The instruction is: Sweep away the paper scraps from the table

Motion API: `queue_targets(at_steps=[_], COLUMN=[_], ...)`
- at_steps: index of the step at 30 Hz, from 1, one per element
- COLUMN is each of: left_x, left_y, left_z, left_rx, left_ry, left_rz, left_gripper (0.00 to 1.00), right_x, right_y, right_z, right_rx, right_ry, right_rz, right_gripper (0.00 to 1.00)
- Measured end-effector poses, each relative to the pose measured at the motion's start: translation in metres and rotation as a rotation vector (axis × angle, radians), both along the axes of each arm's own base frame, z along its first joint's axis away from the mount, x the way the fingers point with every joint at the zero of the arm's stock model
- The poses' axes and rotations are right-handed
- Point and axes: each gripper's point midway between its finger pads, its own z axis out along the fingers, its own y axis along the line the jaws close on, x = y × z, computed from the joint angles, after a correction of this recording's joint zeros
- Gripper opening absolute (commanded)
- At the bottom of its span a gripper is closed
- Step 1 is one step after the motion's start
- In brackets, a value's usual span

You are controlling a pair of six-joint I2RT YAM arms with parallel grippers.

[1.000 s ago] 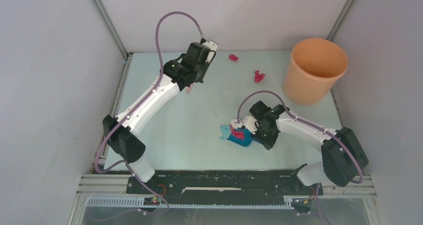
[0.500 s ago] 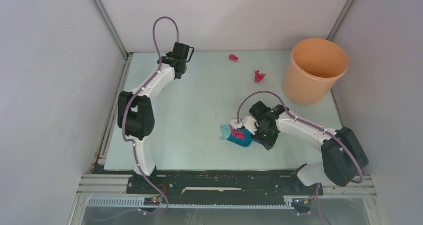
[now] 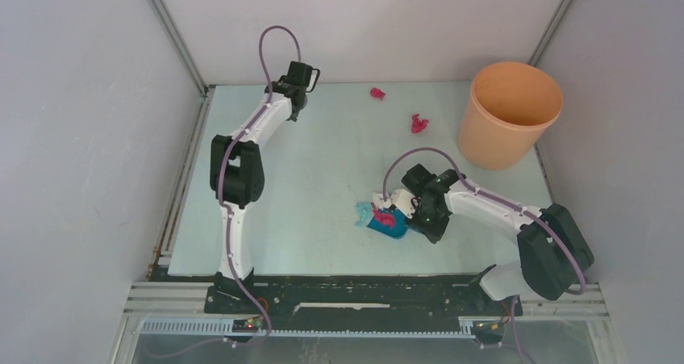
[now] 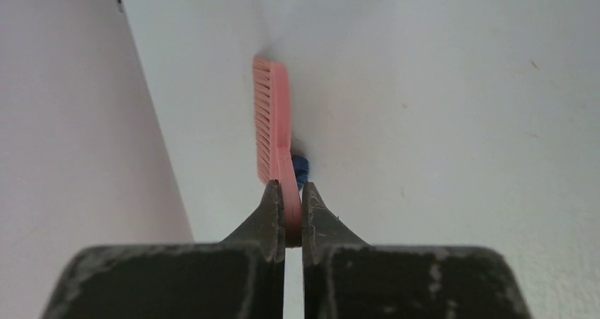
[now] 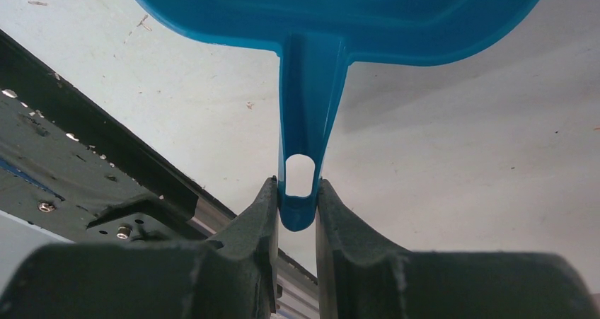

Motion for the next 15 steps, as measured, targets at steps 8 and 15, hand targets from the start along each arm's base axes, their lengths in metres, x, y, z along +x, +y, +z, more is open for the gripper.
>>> queue_targets(at_steps=[8,15], left_x=[-0.054,-0.121], left_y=[-0.051,-0.132], left_z=[-0.005,0.013], left_rx=[-0.121,-0.342], left_ry=[0.087,0.115], left_rz=[-0.069,-0.176], left_gripper=[0.0,0.01], right_x=[-0.002,-0.003], right_y=[0.001,0.001], right_z=[-0.002,-0.002], right_rx=[-0.011,-0.013], right_ry=[0.009,0.013], right_rz=[0.007,0.014], right_gripper=[0.04,0.04])
